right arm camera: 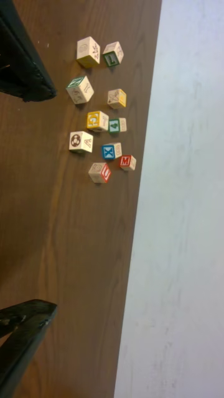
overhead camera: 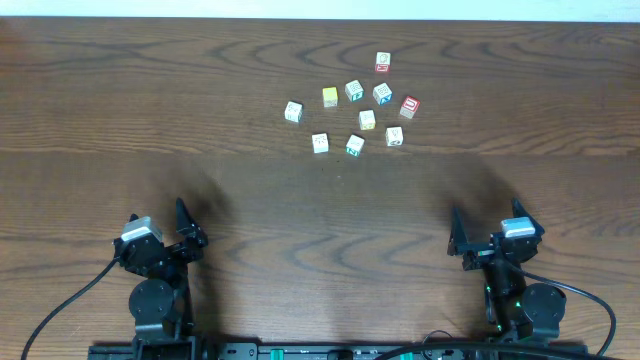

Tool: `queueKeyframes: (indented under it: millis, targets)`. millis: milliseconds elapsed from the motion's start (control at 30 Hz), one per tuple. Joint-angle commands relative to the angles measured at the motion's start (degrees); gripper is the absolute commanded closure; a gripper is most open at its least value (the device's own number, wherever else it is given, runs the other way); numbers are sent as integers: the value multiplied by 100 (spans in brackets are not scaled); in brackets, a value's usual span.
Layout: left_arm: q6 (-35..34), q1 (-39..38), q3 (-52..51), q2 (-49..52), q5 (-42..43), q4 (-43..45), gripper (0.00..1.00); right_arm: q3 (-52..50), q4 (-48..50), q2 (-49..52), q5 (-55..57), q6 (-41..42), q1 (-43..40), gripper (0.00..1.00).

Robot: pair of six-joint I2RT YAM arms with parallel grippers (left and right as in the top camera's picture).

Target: Lift 3 blocks

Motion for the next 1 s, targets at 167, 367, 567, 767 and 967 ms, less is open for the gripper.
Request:
queueKeyframes:
  millis: [167, 367, 567, 767, 967]
  targets:
    - [79, 24, -111, 26, -9, -221, 19, -9, -28, -44, -55, 793, -31, 1]
    - [79, 24, -111, 26, -9, -221, 19, -9, -33, -28, -52, 1799, 103, 1]
    - [79, 24, -111, 26, -9, -221, 19, -9, -31, 81, -24, 1797, 317, 1]
    - [79, 24, -111, 26, -9, -221, 19, -9, -28, 81, -26, 1799, 474, 1]
    - [79, 24, -111, 26, -9, -221, 19, -9, -31, 81, -26, 1799, 476, 1]
